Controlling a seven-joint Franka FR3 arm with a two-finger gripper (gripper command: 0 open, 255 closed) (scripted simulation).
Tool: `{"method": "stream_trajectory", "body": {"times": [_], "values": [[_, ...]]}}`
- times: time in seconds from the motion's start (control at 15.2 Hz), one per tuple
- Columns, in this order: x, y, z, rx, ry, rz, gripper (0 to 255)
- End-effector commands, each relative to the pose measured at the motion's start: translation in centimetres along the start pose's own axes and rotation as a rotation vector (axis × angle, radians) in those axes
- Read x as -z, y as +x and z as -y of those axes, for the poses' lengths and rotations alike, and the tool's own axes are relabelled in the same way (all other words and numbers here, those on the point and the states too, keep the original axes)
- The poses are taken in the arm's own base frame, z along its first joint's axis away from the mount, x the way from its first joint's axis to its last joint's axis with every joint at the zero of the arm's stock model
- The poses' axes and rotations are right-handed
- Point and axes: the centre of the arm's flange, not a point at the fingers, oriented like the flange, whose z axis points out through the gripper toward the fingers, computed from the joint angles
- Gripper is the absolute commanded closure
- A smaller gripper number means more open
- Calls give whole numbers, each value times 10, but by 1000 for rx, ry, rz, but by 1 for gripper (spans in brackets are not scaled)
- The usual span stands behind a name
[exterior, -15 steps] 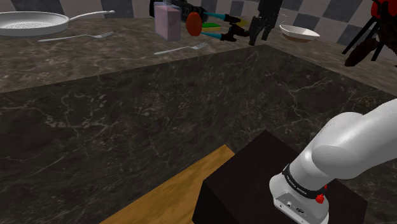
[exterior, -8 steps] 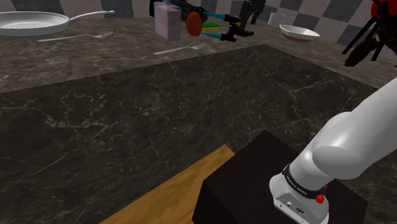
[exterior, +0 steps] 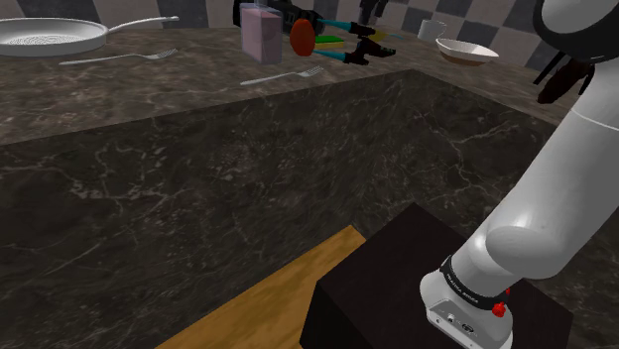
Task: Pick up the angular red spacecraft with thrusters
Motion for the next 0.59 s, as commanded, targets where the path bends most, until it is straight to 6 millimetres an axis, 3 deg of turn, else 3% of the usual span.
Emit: {"method": "stream_trajectory", "body": {"times": [0.0,0.46,0.53], "values": [[-7,3,0,7,-1,-4,0],[-36,-1,5,7,-1,-4,0],[-36,-1,4,7,-1,-4,255]]}}
